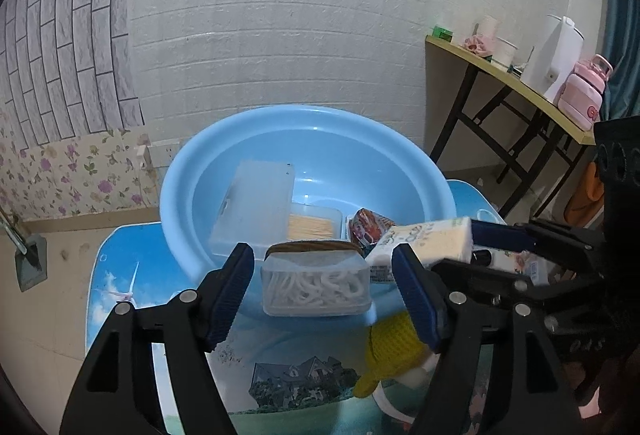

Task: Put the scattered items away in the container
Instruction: 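Open the left tool to drop the cable box while the right tool releases the tissue pack into the basin, then move both tools back down toward the green snack packet on the table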

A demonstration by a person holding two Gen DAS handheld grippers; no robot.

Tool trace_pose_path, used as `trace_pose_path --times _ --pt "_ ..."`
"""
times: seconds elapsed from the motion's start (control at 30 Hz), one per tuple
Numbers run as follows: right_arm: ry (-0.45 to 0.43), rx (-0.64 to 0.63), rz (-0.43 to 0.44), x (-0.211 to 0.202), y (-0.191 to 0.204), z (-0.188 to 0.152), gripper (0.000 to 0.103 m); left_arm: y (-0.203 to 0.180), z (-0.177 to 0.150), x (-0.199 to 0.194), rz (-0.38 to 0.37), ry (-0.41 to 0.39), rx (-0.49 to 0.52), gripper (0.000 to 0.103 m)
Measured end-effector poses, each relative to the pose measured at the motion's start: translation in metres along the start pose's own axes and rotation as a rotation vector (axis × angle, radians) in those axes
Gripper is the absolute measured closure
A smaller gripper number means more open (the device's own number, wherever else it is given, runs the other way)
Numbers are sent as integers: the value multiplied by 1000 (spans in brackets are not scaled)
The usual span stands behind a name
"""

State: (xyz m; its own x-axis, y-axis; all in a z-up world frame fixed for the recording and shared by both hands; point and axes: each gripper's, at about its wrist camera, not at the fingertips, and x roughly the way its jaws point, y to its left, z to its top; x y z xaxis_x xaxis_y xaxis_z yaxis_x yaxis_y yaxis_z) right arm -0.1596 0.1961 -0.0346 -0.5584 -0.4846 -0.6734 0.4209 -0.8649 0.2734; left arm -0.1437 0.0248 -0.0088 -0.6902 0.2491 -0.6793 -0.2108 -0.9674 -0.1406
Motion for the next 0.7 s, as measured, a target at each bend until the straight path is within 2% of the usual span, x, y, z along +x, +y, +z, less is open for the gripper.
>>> trace_pose_path --times 0.07,0.17,0.23,0.33,0.47,0.7 --pt "-8 2 -26 -3 -3 -1 42 0 -2 -3 16 -2 6 32" --pt "-17 23 -151 -5 -13 -1 42 6 -6 -8 41 5 -10 32" --pt "-18 76 -194 -8 -22 0 41 11 -9 -13 50 4 -22 32" --pt "-29 134 -191 -16 -35 -2 41 19 -16 -23 83 0 -33 32" --pt "-37 136 -213 -30 -38 -13 41 30 -25 -33 112 3 -65 32" --pt "1 179 -210 -45 -47 -46 41 36 -48 -51 143 8 -96 32"
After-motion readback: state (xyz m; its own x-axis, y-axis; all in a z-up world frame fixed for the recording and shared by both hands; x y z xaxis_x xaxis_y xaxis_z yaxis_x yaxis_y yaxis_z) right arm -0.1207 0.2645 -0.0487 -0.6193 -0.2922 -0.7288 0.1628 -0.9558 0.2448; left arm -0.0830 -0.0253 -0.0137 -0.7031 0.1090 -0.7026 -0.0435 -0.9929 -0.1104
